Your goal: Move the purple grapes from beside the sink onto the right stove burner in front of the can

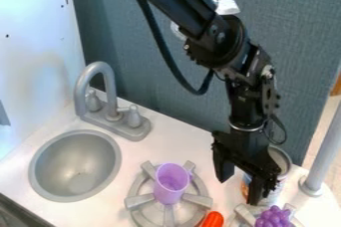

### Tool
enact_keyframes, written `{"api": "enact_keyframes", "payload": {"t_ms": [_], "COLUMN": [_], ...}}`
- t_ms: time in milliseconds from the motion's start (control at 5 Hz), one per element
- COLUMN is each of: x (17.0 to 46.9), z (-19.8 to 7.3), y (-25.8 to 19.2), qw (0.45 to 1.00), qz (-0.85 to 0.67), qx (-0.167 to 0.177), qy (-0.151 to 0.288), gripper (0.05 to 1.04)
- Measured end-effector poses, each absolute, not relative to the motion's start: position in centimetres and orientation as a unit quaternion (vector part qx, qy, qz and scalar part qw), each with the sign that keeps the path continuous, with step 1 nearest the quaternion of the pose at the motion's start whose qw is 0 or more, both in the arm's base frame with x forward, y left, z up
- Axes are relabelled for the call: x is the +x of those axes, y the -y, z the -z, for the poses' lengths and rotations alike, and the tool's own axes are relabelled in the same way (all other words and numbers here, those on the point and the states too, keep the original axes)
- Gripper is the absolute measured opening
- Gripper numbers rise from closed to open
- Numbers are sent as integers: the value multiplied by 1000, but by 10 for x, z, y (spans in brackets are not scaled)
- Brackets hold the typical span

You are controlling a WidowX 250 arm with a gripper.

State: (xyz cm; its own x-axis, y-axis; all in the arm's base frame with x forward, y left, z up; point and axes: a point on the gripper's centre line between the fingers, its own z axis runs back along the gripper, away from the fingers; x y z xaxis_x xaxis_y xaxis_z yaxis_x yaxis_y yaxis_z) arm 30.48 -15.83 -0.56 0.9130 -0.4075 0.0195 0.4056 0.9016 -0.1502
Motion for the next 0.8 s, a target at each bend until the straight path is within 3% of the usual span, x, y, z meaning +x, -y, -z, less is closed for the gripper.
{"api": "enact_keyframes", "payload": {"t_ms": [200,600,800], "x": [325,320,324], "z": [-13,3,9], "y": [171,222,227], "qw": [973,957,958], "qz": [223,289,287], "qx": [-53,-2,2], "qy": [21,3,-7], "gripper": [1001,1001,1001]}}
